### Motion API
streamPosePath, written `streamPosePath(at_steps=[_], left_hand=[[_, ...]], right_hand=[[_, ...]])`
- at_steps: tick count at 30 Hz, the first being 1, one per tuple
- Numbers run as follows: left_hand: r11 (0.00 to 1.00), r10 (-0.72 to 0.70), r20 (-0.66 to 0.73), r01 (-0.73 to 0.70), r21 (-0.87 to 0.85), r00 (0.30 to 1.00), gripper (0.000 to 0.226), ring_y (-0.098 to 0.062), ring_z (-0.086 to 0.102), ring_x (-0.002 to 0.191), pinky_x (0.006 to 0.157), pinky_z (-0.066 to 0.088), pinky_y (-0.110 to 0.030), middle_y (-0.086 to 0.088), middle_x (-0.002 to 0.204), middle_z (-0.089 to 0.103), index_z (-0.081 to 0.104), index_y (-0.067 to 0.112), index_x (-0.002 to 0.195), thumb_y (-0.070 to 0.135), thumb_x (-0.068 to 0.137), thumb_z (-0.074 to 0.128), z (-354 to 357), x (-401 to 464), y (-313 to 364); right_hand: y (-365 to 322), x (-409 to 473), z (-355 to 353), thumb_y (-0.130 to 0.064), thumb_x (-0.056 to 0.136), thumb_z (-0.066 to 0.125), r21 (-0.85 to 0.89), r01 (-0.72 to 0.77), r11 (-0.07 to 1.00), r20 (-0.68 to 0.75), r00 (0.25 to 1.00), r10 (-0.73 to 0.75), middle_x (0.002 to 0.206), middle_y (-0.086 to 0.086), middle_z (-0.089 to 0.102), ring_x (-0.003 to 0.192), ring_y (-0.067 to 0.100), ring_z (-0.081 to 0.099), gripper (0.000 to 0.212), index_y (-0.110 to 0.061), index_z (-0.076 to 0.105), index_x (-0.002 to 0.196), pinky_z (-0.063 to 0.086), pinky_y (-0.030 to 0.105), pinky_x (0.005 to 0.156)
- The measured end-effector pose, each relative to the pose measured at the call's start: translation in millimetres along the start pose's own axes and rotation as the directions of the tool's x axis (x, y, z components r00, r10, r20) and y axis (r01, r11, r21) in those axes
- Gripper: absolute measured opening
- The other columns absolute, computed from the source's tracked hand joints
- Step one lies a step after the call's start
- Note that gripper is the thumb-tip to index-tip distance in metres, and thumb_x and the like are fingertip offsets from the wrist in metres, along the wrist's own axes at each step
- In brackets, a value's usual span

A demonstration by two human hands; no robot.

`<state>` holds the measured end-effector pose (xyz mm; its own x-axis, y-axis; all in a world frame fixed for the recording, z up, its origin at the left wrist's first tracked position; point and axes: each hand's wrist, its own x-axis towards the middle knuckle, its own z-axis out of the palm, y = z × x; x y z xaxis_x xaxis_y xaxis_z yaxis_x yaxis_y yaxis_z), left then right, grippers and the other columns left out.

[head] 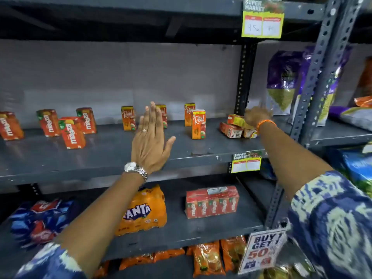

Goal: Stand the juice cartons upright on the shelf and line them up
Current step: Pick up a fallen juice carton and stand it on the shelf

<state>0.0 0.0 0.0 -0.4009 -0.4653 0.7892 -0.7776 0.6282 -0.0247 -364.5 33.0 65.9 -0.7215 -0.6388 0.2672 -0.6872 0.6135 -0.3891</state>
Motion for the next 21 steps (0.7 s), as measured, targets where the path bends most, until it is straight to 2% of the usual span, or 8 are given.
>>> streamPosePath(at_steps=[2, 4, 7, 10, 14, 17, 19, 21], left_hand=[[1.0, 0.0, 0.034, -0.001, 0.024, 0.999, 0.085, -0.029, -0.011, 0.152, 0.124, -0.004, -0.04, -0.019, 0.163, -0.012, -0.007, 0.0, 0.153, 0.053, 0.097, 0.027, 1.4, -11.8, 3.0], [0.998, 0.013, 0.079, -0.018, 0.053, 0.997, 0.086, -0.028, -0.013, 0.152, 0.124, -0.001, -0.041, -0.018, 0.163, -0.013, -0.008, 0.001, 0.153, 0.056, 0.097, 0.026, 11.7, -29.6, 3.5], [0.997, 0.011, 0.107, -0.018, 0.069, 0.994, 0.086, -0.027, -0.01, 0.152, 0.124, 0.002, -0.041, -0.017, 0.164, -0.01, -0.005, 0.002, 0.154, 0.059, 0.096, 0.023, 20.5, -46.2, 0.6], [0.996, -0.016, 0.114, 0.005, 0.09, 0.993, 0.082, -0.026, -0.001, 0.153, 0.124, 0.008, -0.039, -0.015, 0.165, -0.001, 0.005, 0.004, 0.155, 0.058, 0.096, 0.024, 25.4, -62.6, 0.7], [0.997, -0.044, 0.101, 0.037, 0.074, 0.994, 0.074, -0.027, 0.027, 0.148, 0.116, 0.027, -0.038, -0.013, 0.16, 0.024, 0.028, 0.007, 0.152, 0.055, 0.095, 0.037, 25.2, -70.9, 0.5], [0.997, -0.024, 0.105, 0.015, 0.078, 0.994, 0.065, -0.03, 0.049, 0.135, 0.106, 0.042, -0.043, -0.012, 0.151, 0.044, 0.045, 0.01, 0.144, 0.052, 0.094, 0.042, 24.2, -75.0, -1.6], [0.997, -0.015, 0.104, 0.006, 0.083, 0.994, 0.062, -0.03, 0.056, 0.128, 0.102, 0.045, -0.043, -0.011, 0.145, 0.052, 0.05, 0.01, 0.14, 0.052, 0.094, 0.042, 24.8, -76.7, -3.6], [0.997, -0.013, 0.102, 0.005, 0.076, 0.995, 0.06, -0.029, 0.058, 0.125, 0.101, 0.046, -0.043, -0.01, 0.141, 0.056, 0.052, 0.011, 0.137, 0.051, 0.094, 0.042, 24.5, -76.9, -4.7]], right_hand=[[2.1, -1.3, -2.7, -0.031, 0.097, 0.025, -0.008, 0.02, 1.0, 0.111, 0.994, -0.019, 0.147, 0.023, 0.046, 0.133, 0.042, 0.045, 0.057, 0.002, 0.048, 0.136, 0.035, 0.048, 0.112], [-4.5, -21.6, -13.1, -0.019, 0.103, 0.023, -0.004, 0.04, 0.999, 0.157, 0.987, -0.039, 0.148, 0.025, 0.044, 0.134, 0.042, 0.044, 0.047, 0.003, 0.046, 0.138, 0.034, 0.048, 0.112], [-6.7, -32.1, -15.6, -0.028, 0.104, 0.028, -0.071, 0.135, 0.988, 0.143, 0.982, -0.124, 0.143, 0.023, 0.05, 0.13, 0.042, 0.049, 0.048, 0.0, 0.049, 0.136, 0.041, 0.044, 0.108], [-5.8, -31.1, -13.2, -0.037, 0.1, 0.038, -0.039, 0.099, 0.994, 0.107, 0.99, -0.094, 0.137, 0.025, 0.055, 0.122, 0.041, 0.054, 0.048, -0.002, 0.053, 0.129, 0.046, 0.043, 0.099], [-8.2, -38.5, -20.9, -0.032, 0.096, 0.051, 0.03, 0.089, 0.996, 0.076, 0.993, -0.091, 0.127, 0.025, 0.06, 0.115, 0.04, 0.058, 0.043, 0.002, 0.053, 0.122, 0.048, 0.04, 0.088], [-10.2, -39.2, -22.0, -0.024, 0.095, 0.054, 0.155, 0.074, 0.985, 0.068, 0.994, -0.085, 0.11, 0.02, 0.06, 0.107, 0.038, 0.06, 0.03, 0.002, 0.054, 0.111, 0.046, 0.036, 0.079], [-10.9, -41.9, -22.3, -0.029, 0.093, 0.059, 0.279, 0.045, 0.959, 0.077, 0.995, -0.069, 0.099, 0.016, 0.061, 0.097, 0.034, 0.063, 0.027, -0.002, 0.055, 0.094, 0.048, 0.034, 0.073], [-9.8, -42.6, -18.0, -0.034, 0.09, 0.063, 0.481, 0.0, 0.877, 0.086, 0.995, -0.047, 0.093, 0.015, 0.065, 0.084, 0.029, 0.065, 0.03, -0.005, 0.058, 0.083, 0.048, 0.031, 0.063]])
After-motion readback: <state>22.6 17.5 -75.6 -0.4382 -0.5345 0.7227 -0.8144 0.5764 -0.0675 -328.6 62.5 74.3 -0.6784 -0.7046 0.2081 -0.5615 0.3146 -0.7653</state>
